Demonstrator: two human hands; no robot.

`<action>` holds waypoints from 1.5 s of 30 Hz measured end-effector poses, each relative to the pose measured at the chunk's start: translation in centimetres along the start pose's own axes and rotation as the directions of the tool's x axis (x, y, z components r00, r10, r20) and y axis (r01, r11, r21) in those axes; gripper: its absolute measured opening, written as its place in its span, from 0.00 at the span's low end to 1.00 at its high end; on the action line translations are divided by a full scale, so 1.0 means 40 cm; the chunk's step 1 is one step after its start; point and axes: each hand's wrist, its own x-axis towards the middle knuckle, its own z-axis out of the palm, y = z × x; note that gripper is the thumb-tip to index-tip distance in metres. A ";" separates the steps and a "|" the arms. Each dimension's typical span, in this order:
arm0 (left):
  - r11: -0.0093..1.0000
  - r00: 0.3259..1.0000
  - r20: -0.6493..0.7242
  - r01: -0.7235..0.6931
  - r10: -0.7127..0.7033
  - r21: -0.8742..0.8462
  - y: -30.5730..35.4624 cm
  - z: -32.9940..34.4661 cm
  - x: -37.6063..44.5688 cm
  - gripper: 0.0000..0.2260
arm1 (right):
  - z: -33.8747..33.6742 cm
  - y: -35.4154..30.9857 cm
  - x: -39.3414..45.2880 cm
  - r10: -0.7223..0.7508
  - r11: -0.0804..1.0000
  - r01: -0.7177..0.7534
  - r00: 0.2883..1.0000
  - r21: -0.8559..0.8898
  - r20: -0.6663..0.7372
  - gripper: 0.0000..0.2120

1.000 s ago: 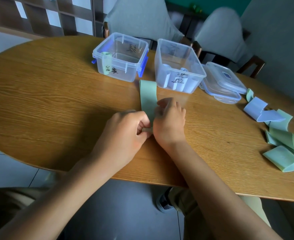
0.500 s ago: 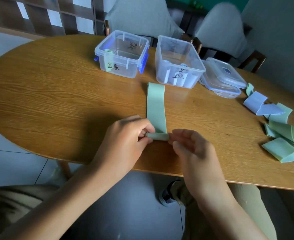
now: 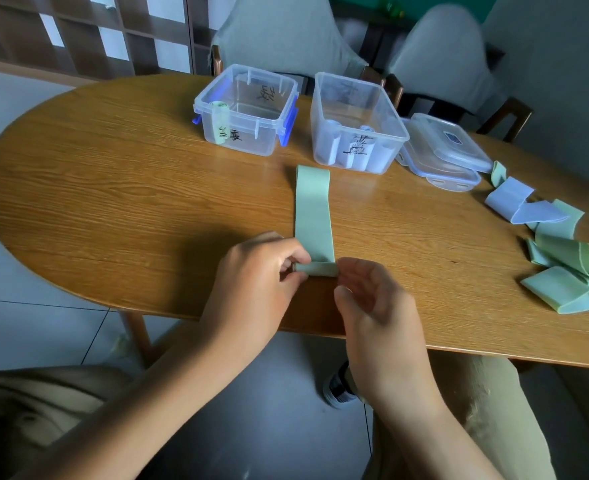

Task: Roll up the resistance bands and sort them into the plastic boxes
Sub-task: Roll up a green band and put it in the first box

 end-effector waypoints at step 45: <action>0.972 0.984 -0.020 0.173 -0.178 -0.158 0.070 0.019 -0.060 0.27 | 0.021 0.023 0.015 -0.181 0.713 0.226 0.974 -0.664 0.138 0.22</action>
